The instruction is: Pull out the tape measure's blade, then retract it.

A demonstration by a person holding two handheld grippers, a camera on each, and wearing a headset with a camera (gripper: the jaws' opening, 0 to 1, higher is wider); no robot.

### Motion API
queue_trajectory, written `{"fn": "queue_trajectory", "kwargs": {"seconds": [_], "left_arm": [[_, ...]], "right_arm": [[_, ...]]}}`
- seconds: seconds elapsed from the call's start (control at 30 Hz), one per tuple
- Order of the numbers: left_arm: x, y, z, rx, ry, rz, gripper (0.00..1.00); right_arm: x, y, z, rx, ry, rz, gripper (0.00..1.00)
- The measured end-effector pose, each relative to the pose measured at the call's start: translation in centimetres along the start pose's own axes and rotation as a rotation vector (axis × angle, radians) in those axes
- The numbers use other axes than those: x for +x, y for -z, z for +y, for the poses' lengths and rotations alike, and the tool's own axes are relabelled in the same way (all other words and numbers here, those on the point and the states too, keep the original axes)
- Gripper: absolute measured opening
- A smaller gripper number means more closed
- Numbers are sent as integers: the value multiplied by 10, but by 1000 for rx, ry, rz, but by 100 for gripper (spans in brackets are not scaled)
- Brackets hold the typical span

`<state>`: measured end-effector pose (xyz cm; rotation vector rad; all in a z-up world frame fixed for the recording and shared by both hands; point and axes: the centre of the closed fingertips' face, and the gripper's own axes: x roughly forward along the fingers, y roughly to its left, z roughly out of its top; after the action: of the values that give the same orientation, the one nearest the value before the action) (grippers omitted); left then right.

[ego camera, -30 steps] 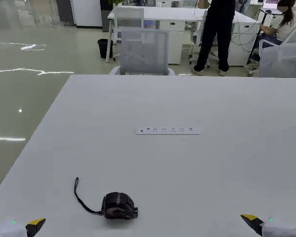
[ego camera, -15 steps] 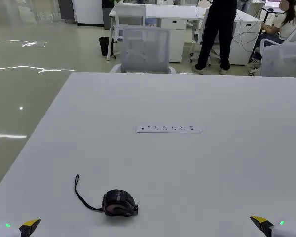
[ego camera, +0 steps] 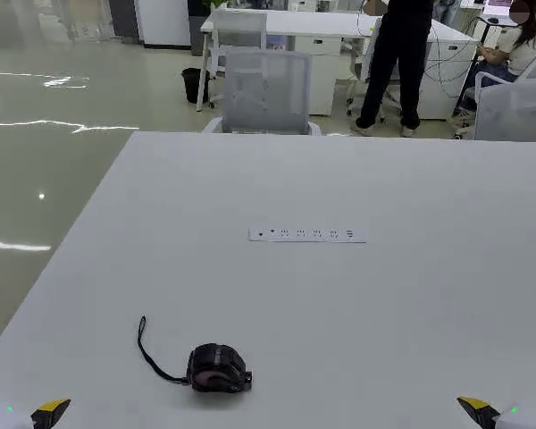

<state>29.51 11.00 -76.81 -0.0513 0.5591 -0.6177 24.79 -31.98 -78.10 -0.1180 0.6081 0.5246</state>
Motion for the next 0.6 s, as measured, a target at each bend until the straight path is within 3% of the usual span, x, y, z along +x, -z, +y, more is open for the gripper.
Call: {"fn": "queue_trajectory", "kwargs": {"seconds": [0.6], "left_arm": [[3,-3,1,1,8,9,99]], "right_arm": [[-3,4,3,10,2,12,100]]}}
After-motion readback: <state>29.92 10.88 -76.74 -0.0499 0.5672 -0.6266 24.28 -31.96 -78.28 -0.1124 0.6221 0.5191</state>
